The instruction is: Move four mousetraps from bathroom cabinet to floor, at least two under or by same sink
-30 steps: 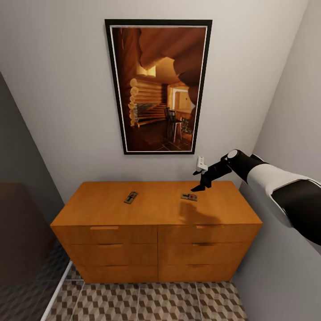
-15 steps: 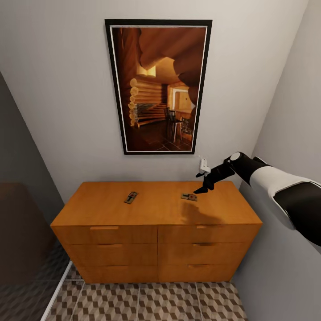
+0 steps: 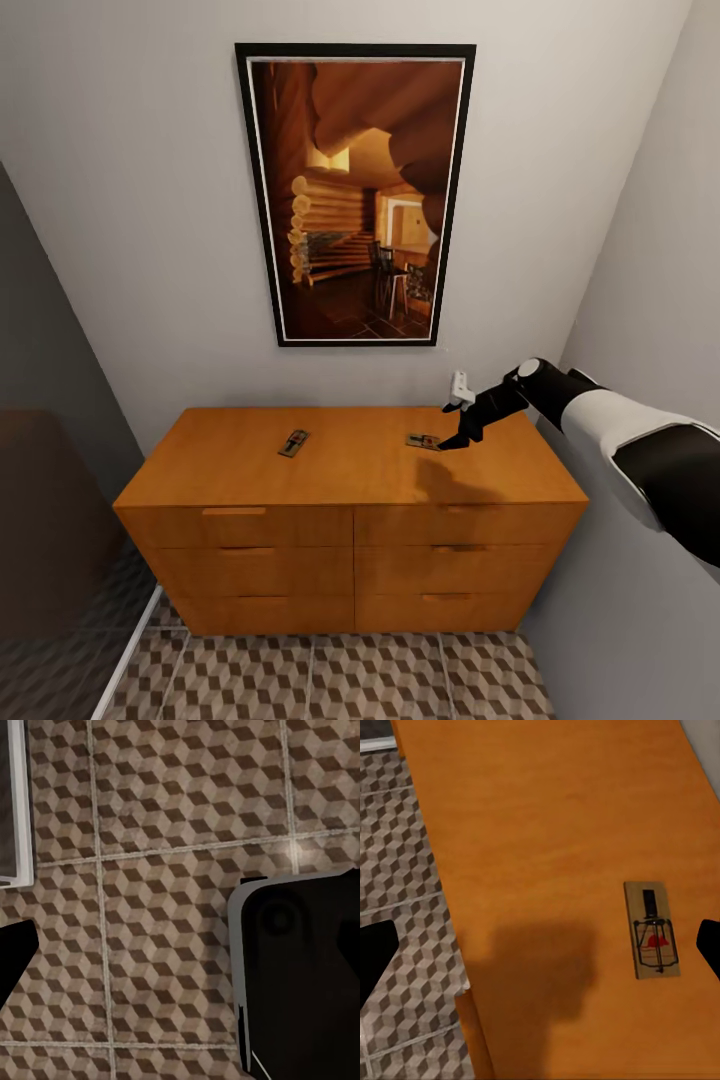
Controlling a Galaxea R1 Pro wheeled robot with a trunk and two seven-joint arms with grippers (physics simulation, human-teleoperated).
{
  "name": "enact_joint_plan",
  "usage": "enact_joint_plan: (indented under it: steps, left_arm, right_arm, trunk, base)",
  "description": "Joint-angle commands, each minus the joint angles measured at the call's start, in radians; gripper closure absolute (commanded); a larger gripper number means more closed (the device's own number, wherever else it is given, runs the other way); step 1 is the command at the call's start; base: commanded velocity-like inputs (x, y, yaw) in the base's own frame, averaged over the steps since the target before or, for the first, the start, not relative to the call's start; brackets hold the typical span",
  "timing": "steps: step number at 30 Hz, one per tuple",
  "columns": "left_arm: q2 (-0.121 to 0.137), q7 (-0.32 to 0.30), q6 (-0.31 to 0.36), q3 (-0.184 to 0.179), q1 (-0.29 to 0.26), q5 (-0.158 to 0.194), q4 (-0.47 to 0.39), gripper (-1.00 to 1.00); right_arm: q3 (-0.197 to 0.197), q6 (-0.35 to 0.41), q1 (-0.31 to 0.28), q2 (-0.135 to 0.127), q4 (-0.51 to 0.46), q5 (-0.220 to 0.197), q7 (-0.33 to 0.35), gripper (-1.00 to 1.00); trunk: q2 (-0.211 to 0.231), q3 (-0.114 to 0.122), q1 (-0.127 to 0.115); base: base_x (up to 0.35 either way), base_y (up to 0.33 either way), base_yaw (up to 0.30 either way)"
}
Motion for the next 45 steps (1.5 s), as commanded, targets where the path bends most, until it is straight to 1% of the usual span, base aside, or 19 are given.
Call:
enact_joint_plan:
  steps: [1, 7, 15, 23, 34, 45]
  left_arm:
    - [0.0, 0.002, -0.005, -0.009, -0.001, 0.007, 0.002, -1.0]
    - [0.0, 0.002, -0.005, -0.009, -0.001, 0.007, 0.002, -1.0]
    - [0.0, 0.001, -0.005, -0.009, -0.001, 0.007, 0.002, -1.0]
    - [0.0, 0.001, -0.004, -0.009, -0.001, 0.007, 0.002, -1.0]
    - [0.0, 0.0, -0.003, -0.009, -0.001, 0.007, 0.002, -1.0]
    - [0.0, 0.001, -0.003, -0.009, -0.001, 0.007, 0.002, -1.0]
  right_arm:
    - [-0.005, -0.01, 0.0, -0.002, -0.001, 0.011, 0.001, -1.0]
    - [-0.005, -0.01, 0.004, -0.017, -0.001, 0.011, -0.001, -1.0]
    - [-0.005, -0.01, 0.004, -0.025, -0.001, 0.011, -0.001, -1.0]
    - [-0.005, -0.01, 0.004, -0.025, -0.001, 0.011, -0.002, -1.0]
    - [-0.005, -0.01, 0.004, -0.025, -0.001, 0.011, -0.002, -1.0]
    - [-0.005, -0.01, 0.005, -0.025, -0.001, 0.009, 0.001, -1.0]
  trunk:
    - [-0.002, -0.002, 0.001]
    - [-0.002, -0.002, 0.001]
    - [-0.002, -0.002, 0.001]
    - [-0.002, -0.002, 0.001]
    - [-0.002, -0.002, 0.001]
    - [-0.002, -0.002, 0.001]
  base:
    - [0.0, 0.0, 0.0]
    - [0.0, 0.0, 0.0]
    - [0.012, 0.0, 0.0]
    - [0.109, 0.0, 0.0]
    - [0.275, 0.0, 0.0]
    - [0.043, 0.0, 0.0]
